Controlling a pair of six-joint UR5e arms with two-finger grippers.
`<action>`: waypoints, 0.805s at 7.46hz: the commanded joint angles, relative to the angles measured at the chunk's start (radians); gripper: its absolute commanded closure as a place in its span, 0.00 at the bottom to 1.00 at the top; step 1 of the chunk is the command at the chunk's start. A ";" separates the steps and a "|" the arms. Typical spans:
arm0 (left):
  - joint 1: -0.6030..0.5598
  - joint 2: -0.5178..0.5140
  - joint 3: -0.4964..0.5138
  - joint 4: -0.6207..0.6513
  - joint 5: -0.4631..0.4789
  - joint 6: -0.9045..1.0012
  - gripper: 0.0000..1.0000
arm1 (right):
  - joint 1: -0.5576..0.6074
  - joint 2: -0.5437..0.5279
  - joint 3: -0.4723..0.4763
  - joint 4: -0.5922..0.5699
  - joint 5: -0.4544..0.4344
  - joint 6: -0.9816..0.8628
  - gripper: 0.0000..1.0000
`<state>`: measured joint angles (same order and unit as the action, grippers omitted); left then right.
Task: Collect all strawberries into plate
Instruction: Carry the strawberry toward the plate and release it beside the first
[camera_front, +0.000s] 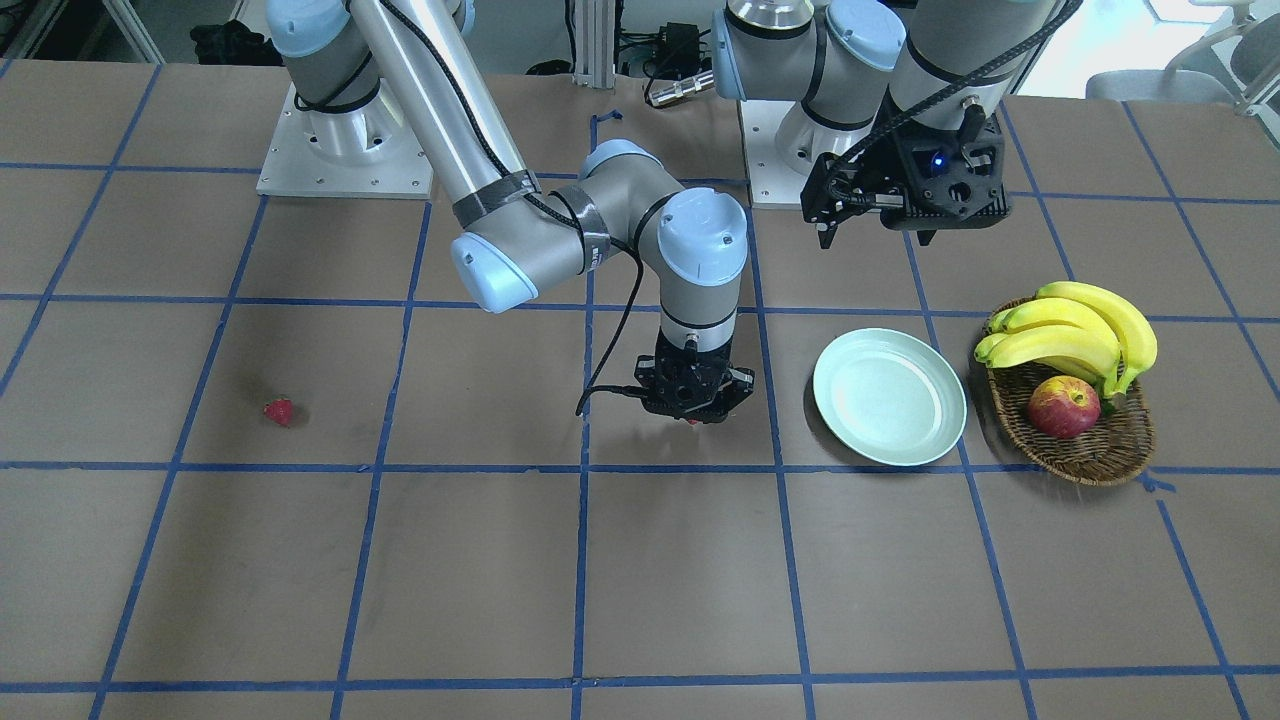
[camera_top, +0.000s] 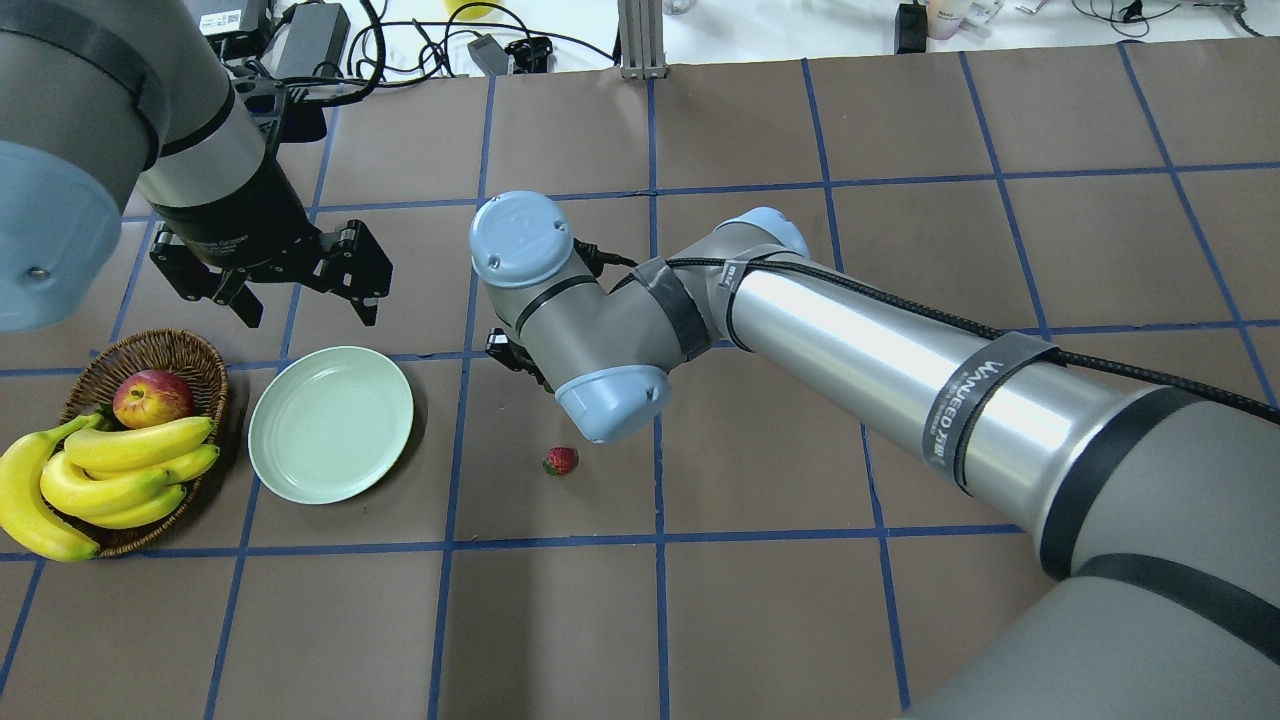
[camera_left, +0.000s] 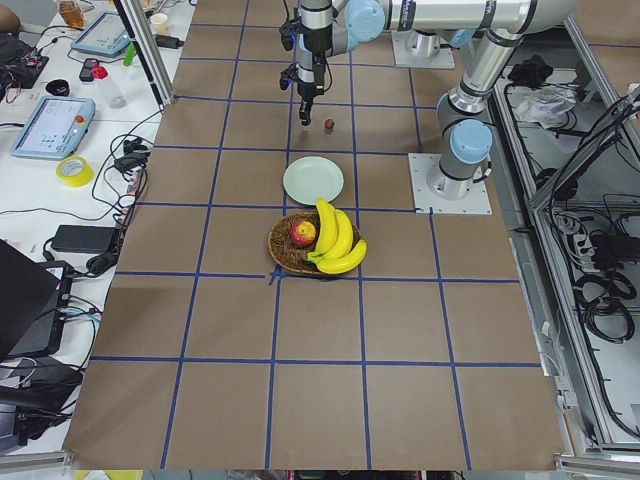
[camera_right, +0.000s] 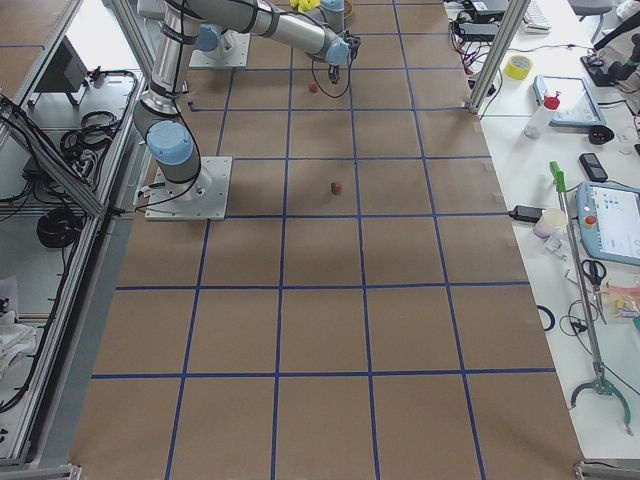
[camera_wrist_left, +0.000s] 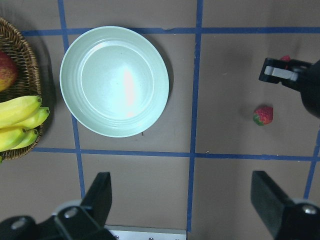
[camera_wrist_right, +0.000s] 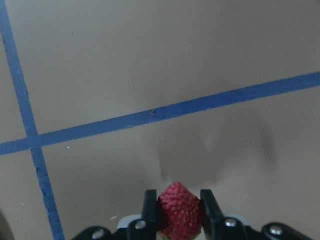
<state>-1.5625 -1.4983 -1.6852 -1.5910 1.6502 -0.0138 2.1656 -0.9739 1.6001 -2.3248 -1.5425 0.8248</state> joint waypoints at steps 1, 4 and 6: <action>-0.001 -0.004 -0.001 0.003 -0.001 0.000 0.00 | 0.002 -0.018 0.014 -0.001 0.007 0.103 0.00; -0.002 -0.005 -0.001 0.005 0.000 0.002 0.00 | -0.045 -0.112 0.035 0.080 0.001 -0.001 0.00; -0.002 -0.005 -0.002 0.000 0.000 0.002 0.00 | -0.279 -0.294 0.064 0.438 -0.010 -0.338 0.00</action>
<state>-1.5646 -1.5033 -1.6863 -1.5882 1.6505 -0.0125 2.0303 -1.1541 1.6445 -2.0903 -1.5457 0.6863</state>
